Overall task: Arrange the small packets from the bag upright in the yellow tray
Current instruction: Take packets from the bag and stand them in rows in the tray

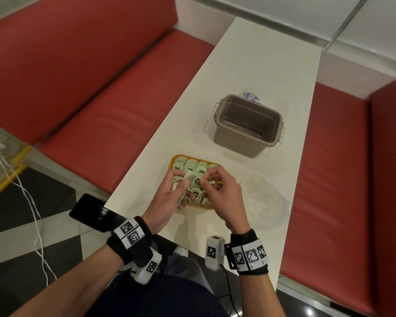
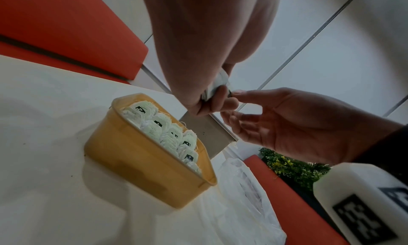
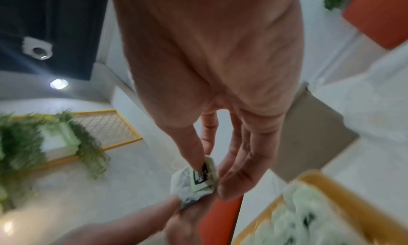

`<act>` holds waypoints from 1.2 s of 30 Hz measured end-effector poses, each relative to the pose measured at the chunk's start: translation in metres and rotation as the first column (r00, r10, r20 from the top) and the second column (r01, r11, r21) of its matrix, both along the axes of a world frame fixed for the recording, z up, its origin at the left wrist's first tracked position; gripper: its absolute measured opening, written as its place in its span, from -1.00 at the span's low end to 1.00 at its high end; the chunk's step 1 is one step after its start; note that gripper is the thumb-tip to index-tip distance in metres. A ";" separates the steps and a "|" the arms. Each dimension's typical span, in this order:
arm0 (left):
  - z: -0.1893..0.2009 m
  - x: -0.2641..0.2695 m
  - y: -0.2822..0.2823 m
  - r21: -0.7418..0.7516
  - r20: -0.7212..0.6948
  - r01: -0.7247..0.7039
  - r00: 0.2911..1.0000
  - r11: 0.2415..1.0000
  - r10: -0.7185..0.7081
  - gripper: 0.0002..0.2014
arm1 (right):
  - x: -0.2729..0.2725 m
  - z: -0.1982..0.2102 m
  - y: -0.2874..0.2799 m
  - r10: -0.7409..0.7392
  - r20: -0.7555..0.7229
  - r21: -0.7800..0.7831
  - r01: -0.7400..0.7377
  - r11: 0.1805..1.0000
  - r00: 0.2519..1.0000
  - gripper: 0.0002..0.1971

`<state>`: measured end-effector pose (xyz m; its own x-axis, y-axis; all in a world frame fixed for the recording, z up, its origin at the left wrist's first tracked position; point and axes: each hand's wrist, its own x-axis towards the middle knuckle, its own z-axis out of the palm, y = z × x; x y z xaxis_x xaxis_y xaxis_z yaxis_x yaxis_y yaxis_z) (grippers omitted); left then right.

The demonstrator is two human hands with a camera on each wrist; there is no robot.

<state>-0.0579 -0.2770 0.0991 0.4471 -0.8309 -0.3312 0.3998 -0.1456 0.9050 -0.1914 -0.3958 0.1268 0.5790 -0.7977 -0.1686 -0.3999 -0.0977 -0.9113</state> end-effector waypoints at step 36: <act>-0.047 0.011 0.004 0.377 0.664 0.110 0.660 0.920 -0.351 -0.92 | -0.004 -0.063 -0.007 0.002 -0.789 -0.323 -0.417 0.849 0.614 -0.69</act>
